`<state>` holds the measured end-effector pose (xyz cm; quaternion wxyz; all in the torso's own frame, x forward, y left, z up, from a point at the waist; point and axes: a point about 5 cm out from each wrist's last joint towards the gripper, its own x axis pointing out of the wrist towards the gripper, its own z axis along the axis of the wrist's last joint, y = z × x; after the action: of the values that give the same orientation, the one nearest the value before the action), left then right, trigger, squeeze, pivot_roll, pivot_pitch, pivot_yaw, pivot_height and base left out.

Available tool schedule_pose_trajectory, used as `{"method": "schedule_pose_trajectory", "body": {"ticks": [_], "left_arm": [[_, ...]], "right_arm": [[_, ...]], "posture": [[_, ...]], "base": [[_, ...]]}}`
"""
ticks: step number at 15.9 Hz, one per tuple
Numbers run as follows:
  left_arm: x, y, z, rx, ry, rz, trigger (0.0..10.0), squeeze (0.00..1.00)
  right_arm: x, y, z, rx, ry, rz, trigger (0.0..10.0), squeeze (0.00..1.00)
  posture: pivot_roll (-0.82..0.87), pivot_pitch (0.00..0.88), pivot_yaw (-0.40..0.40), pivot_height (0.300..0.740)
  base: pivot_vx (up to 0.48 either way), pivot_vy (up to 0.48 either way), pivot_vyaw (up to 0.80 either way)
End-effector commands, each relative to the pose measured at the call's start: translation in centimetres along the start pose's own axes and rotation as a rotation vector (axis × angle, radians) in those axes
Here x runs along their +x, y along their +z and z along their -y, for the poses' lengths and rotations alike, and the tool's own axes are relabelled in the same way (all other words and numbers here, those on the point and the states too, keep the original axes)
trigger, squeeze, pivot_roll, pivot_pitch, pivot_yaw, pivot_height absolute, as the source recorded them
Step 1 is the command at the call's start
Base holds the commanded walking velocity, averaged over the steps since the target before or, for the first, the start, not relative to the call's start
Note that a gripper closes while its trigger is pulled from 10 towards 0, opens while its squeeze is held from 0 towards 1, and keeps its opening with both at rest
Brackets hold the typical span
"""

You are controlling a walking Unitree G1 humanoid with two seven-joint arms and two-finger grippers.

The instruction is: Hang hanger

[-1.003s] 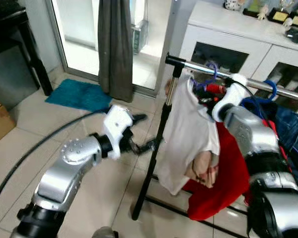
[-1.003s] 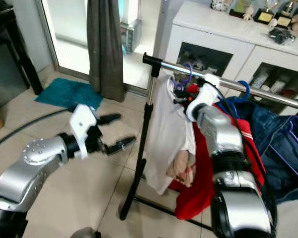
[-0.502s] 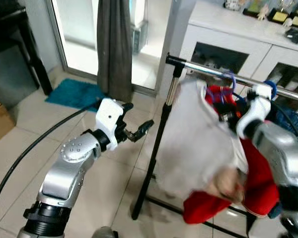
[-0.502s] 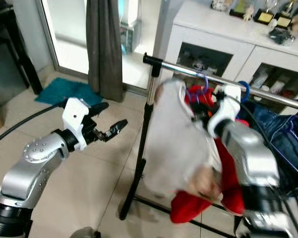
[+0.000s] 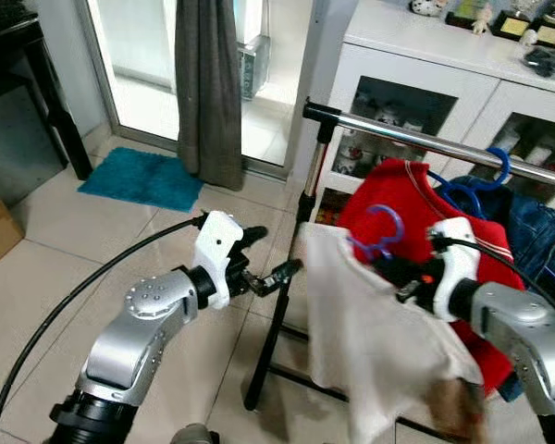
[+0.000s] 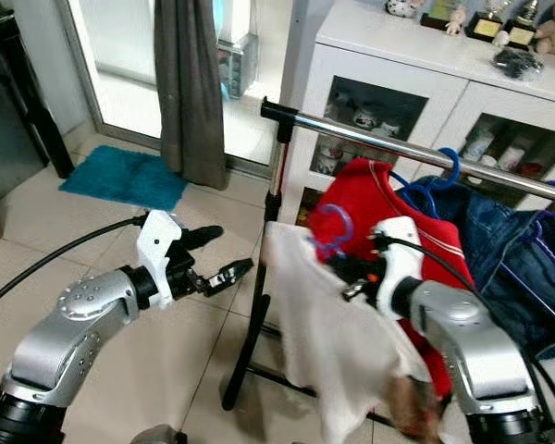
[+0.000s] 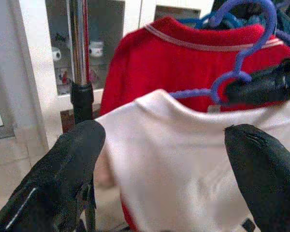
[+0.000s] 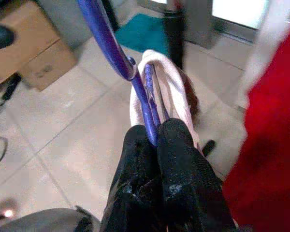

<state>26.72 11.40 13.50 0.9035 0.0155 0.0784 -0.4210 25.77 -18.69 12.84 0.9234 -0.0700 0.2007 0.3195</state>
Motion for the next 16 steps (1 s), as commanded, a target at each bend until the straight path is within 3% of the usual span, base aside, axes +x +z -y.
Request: {"method": "schedule_pose_trajectory", "body": {"ticks": [1, 4, 5, 6, 7, 16], "left_arm": [[0.4, 0.4, 0.1, 0.001, 0.007, 0.010, 10.0, 1.00], [0.7, 0.9, -0.1, 0.129, 0.017, 0.032, 10.0, 1.00], [0.7, 1.4, 0.2, 0.253, -0.051, 0.042, 10.0, 0.90], [0.5, 1.2, 0.4, 0.335, -0.126, 0.013, 10.0, 0.31], [0.4, 0.6, 0.5, 0.443, -0.218, -0.050, 10.0, 0.00], [1.0, 0.0, -0.7, 0.670, -0.356, -0.139, 10.0, 0.00]], "right_arm": [[0.2, 1.2, -0.7, -0.044, 0.048, 0.042, 0.0, 0.00], [0.9, 2.1, -2.2, -0.067, 0.134, 0.064, 0.0, 0.00], [1.3, 2.3, -2.8, -0.076, 0.165, 0.066, 0.0, 0.00], [1.5, 2.6, -3.1, -0.083, 0.181, 0.069, 0.0, 0.00], [1.8, 2.9, -3.2, -0.096, 0.202, 0.071, 0.0, 0.00], [2.4, 4.3, -3.5, -0.098, 0.267, 0.109, 0.0, 0.00]], "posture": [[-0.01, 0.000, -0.117, 0.740], [-0.02, 0.000, -0.117, 0.740], [-0.02, 0.000, -0.122, 0.740], [-0.02, 0.000, -0.125, 0.740], [-0.02, 0.000, -0.128, 0.740], [-0.01, 0.000, -0.143, 0.740]], "base": [[0.000, 0.000, 0.00], [0.000, 0.000, 0.00], [0.000, 0.000, 0.00], [0.000, 0.000, 0.00], [0.000, 0.000, 0.00], [0.000, 0.000, 0.00]]}}
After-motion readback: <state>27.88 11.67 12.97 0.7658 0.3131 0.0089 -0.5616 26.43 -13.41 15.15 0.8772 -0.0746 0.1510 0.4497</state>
